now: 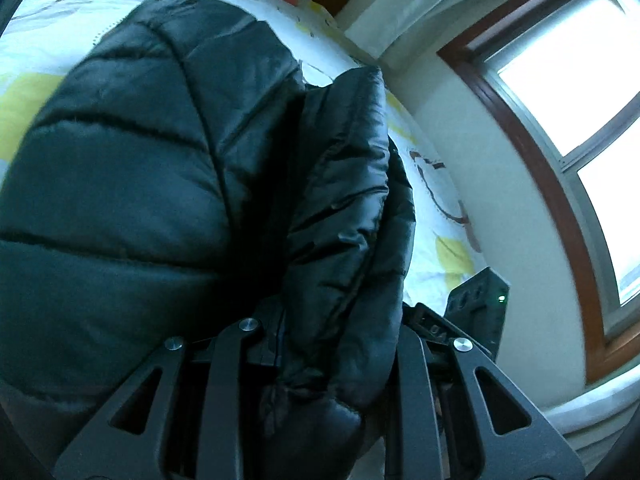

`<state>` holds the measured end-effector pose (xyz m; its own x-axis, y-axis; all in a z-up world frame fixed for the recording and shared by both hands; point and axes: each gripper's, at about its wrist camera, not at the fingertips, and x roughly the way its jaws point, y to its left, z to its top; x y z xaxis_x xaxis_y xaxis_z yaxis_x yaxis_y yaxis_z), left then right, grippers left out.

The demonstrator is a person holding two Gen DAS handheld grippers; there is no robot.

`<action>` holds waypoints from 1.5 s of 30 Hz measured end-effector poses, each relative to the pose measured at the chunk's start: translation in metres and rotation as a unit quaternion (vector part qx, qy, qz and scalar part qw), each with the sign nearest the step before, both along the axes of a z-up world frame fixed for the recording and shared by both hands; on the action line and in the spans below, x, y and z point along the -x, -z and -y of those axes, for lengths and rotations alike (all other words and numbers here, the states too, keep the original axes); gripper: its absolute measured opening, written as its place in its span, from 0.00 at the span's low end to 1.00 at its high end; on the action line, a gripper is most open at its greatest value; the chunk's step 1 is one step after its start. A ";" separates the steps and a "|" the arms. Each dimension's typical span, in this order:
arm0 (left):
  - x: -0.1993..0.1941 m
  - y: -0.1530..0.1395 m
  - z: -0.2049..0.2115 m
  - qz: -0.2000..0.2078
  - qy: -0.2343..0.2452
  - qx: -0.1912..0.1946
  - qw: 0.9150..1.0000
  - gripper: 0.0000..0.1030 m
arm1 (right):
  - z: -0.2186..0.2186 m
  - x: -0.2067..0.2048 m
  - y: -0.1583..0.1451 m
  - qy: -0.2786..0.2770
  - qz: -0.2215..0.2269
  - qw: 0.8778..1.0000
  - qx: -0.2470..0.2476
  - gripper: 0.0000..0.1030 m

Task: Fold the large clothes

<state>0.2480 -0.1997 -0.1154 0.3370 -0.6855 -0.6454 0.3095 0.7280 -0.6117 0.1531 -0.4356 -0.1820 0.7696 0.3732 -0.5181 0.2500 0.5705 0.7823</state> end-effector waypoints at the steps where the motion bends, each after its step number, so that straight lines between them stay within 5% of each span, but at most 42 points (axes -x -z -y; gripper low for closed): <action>1: 0.000 0.003 0.003 0.001 0.000 -0.002 1.000 0.21 | 0.000 0.001 0.001 0.000 0.001 1.000 0.000 0.39; 19: 0.007 0.035 0.011 0.057 0.013 -0.039 0.998 0.20 | -0.011 0.008 0.002 0.007 -0.001 1.000 0.010 0.37; 32: 0.010 0.011 0.021 0.099 0.025 -0.079 0.992 0.22 | -0.011 0.005 0.000 0.013 0.000 1.000 0.006 0.42; 35: 0.017 0.000 0.019 0.102 0.027 -0.081 0.991 0.30 | -0.014 0.009 -0.006 0.018 0.001 1.000 0.007 0.55; 37: 0.023 -0.007 0.019 0.106 0.034 -0.074 0.991 0.43 | -0.014 0.013 -0.011 0.027 0.002 1.000 0.010 0.62; 40: 0.034 -0.017 0.020 0.117 0.042 -0.070 0.990 0.56 | -0.012 0.024 -0.018 0.045 0.001 0.999 0.006 0.63; 45: 0.049 -0.022 0.025 0.143 0.048 -0.086 0.985 0.59 | -0.015 0.037 -0.039 0.048 0.021 0.999 0.016 0.63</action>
<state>0.1991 -0.2245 -0.0935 0.4607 -0.6119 -0.6429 0.5242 0.7721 -0.3592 0.1162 -0.4204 -0.1428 0.8221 0.2805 -0.4954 0.2729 0.5696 0.7753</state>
